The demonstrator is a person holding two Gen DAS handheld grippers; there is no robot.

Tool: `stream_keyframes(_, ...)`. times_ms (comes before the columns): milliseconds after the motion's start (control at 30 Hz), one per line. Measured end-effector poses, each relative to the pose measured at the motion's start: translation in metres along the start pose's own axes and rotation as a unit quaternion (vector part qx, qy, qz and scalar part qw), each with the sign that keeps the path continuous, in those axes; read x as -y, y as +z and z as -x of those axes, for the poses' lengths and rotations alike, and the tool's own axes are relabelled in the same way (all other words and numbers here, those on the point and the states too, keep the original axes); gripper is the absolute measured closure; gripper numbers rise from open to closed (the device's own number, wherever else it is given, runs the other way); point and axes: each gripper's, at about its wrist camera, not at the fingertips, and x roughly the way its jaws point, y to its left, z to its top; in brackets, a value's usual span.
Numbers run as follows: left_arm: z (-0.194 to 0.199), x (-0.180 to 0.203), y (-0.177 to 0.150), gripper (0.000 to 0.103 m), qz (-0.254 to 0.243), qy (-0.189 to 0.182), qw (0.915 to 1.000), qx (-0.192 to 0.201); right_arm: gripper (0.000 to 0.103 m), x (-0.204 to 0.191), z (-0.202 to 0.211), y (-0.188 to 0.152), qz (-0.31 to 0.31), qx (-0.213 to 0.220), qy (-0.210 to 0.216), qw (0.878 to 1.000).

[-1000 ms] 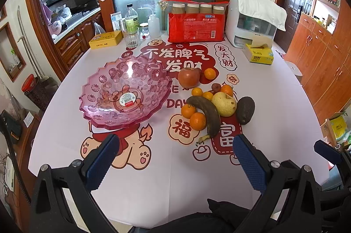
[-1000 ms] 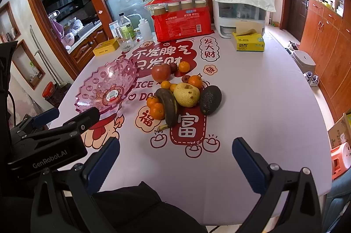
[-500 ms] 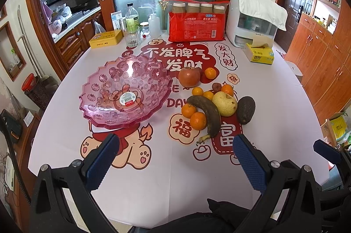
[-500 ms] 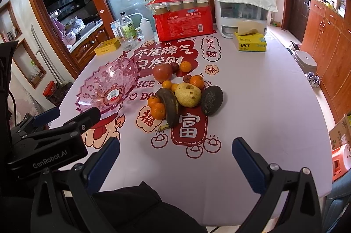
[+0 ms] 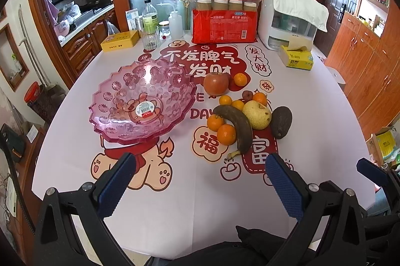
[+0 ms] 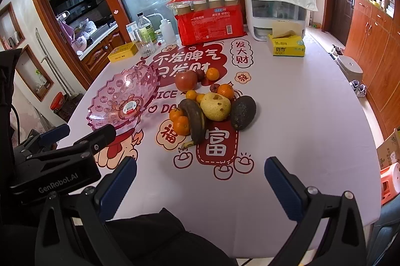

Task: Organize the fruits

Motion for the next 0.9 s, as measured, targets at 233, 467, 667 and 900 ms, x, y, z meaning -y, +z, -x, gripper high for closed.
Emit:
stream_keyframes(233,-0.007,0.007,0.001,0.001,-0.004,0.002,1.0000,-0.009,0.000,0.005,-0.002,0.004,-0.001,0.000,0.001,1.000)
stream_keyframes(467,-0.012,0.010,0.007,0.001,-0.009,-0.001,0.9997,-0.023,0.000,0.002,-0.008,0.008,0.001,0.006,0.000,1.000)
stream_keyframes(667,-0.022,0.012,0.021,0.001,-0.018,-0.005,0.9992,-0.036,0.000,-0.002,-0.019,0.025,-0.001,0.009,0.008,1.000)
stream_keyframes(900,-0.038,0.017,0.042,0.001,-0.025,-0.007,0.9987,-0.044,0.000,0.008,-0.028,0.036,0.009,0.010,-0.006,1.000)
